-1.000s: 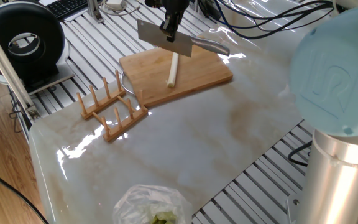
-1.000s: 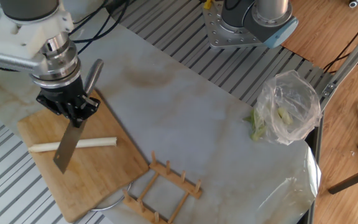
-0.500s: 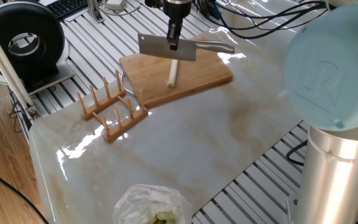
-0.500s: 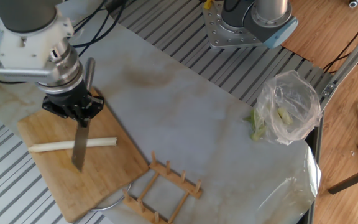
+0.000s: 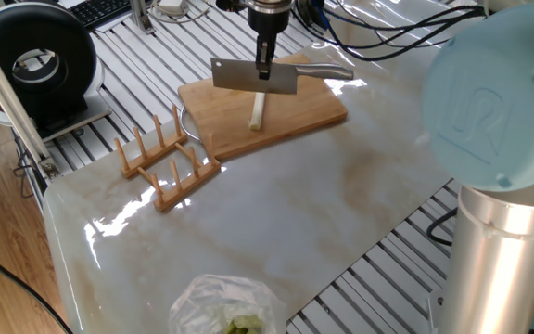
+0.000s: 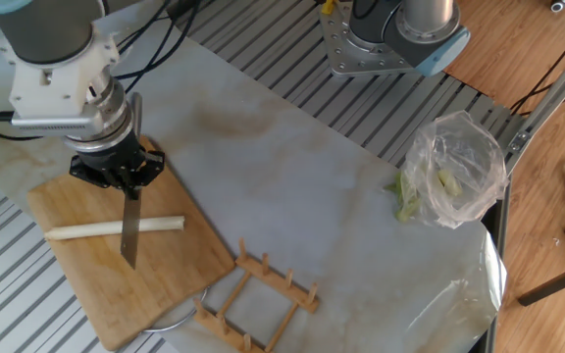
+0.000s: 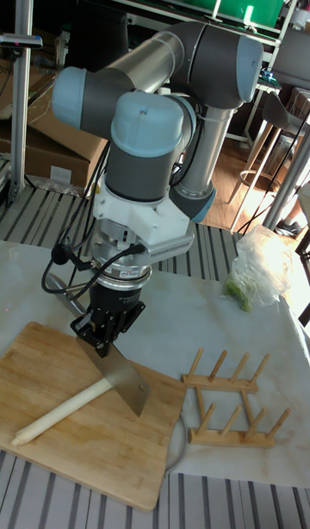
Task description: Chop the scallions
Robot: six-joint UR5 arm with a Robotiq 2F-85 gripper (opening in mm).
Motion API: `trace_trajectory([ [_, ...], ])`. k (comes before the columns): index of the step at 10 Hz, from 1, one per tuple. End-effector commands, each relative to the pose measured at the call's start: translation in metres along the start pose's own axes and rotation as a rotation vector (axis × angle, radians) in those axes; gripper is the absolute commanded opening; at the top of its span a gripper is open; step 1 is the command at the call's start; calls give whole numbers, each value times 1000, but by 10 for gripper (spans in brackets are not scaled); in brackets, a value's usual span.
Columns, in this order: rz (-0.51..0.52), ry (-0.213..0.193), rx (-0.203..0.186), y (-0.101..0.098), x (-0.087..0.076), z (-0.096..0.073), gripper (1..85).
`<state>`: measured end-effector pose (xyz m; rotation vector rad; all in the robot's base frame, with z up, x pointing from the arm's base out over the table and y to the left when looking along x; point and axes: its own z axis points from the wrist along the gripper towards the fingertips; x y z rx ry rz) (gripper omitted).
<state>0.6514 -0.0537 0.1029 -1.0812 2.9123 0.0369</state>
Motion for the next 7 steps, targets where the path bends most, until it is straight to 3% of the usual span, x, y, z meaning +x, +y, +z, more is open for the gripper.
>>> trace_trajectory([
  [1,82,-8,-23,5,-1,11,13],
  [4,63,11,-5,7,1,16,13],
  [7,60,3,-4,13,-1,18,13],
])
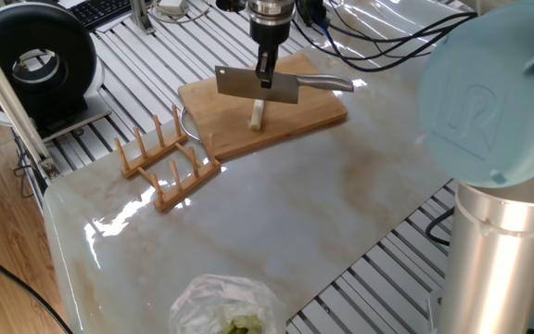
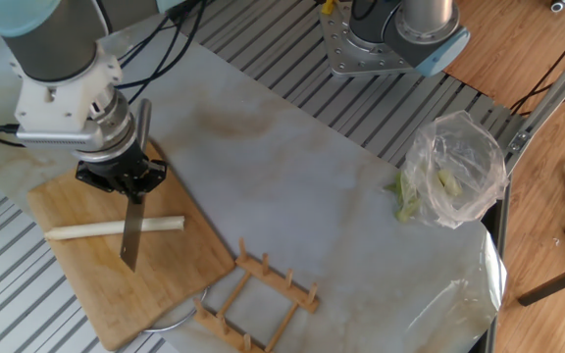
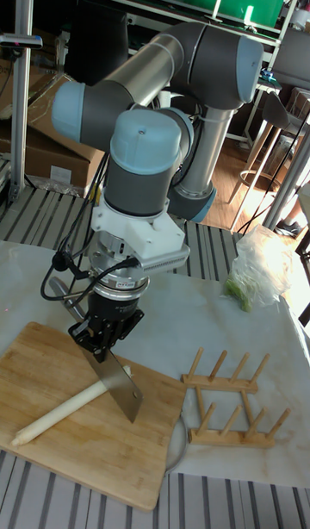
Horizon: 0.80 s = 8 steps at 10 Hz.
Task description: Chop the scallions
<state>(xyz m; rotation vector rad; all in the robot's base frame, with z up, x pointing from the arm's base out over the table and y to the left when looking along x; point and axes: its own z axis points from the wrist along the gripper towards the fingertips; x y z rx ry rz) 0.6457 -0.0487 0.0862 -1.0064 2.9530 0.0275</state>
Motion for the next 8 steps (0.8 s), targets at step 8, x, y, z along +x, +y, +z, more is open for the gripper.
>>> trace_trajectory([
  [8,23,-26,-17,5,-11,-8,13],
])
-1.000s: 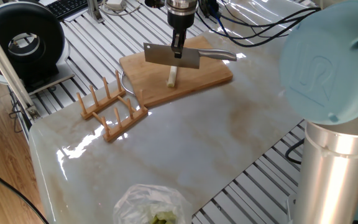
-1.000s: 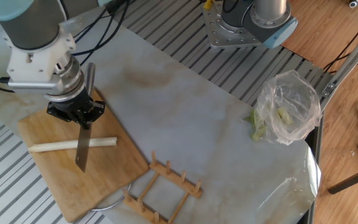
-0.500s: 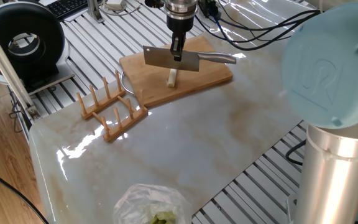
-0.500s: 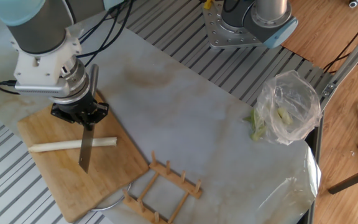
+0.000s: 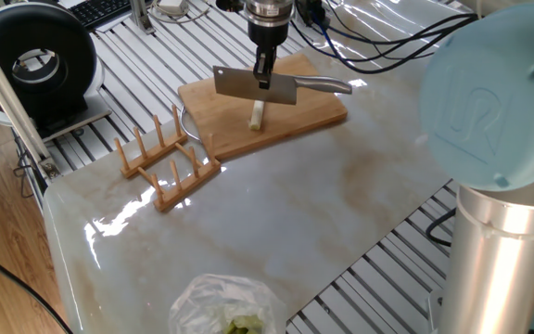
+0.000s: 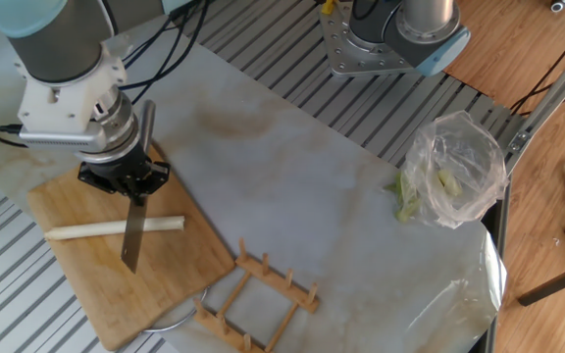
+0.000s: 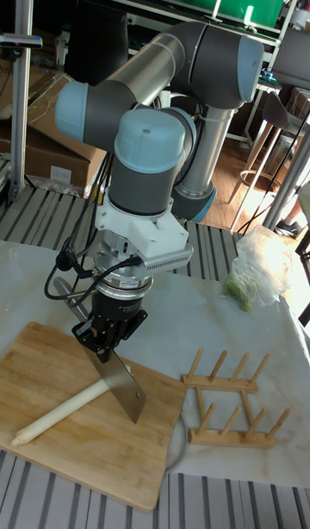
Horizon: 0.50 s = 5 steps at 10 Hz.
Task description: Chop the scallions
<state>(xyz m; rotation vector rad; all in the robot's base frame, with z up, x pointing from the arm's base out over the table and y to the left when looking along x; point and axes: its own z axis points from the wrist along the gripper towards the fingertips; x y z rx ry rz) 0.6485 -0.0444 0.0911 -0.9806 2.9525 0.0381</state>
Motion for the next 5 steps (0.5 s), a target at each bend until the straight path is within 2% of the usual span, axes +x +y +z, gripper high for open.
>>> trace_trajectory([
  [1,8,-16,-11,4,-9,-6,13],
  [5,11,-34,-11,3,-19,2,13],
])
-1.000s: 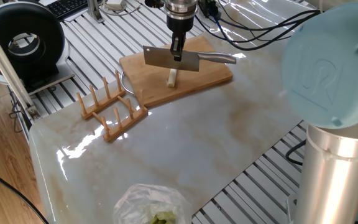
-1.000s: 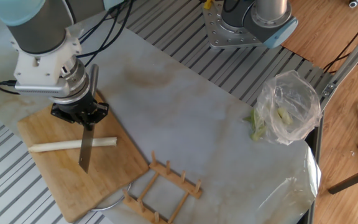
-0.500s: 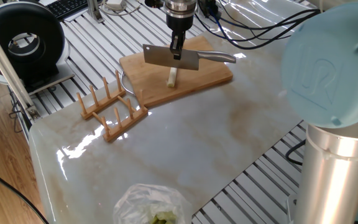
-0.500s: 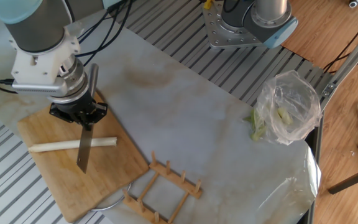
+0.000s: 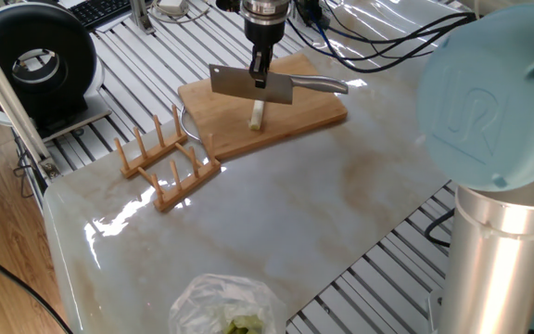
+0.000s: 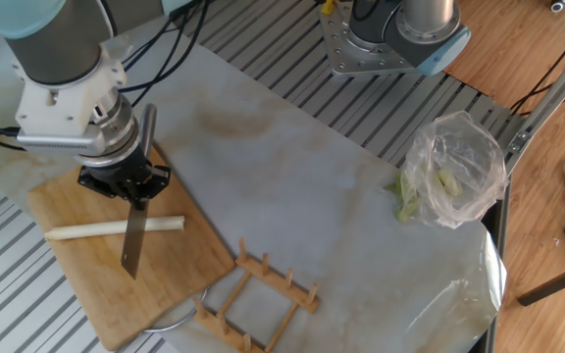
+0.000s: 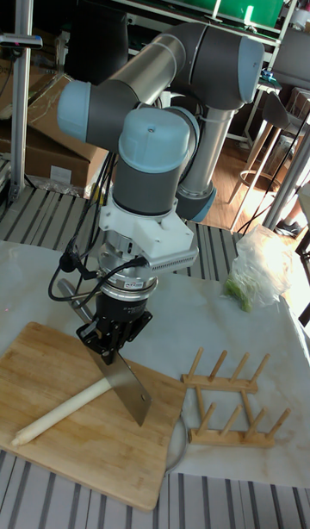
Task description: Chop the scallions
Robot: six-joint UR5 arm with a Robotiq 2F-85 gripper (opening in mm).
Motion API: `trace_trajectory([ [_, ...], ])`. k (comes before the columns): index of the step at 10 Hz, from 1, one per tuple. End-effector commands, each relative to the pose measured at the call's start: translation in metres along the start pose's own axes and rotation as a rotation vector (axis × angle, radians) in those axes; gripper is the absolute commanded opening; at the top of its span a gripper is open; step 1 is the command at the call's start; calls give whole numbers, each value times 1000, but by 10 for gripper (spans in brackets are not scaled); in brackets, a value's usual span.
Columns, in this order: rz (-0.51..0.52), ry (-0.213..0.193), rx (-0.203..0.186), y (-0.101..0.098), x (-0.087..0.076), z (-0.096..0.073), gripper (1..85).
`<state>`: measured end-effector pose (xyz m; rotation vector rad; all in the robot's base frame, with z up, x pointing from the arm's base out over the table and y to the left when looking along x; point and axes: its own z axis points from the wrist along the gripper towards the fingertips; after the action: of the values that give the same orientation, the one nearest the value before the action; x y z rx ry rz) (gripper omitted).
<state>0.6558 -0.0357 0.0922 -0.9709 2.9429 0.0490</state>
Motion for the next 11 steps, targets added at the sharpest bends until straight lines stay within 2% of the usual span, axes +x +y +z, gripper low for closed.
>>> trace_trajectory([
  [1,7,-23,-8,0,-9,5,13],
  [11,6,-21,-14,1,-9,9,13],
])
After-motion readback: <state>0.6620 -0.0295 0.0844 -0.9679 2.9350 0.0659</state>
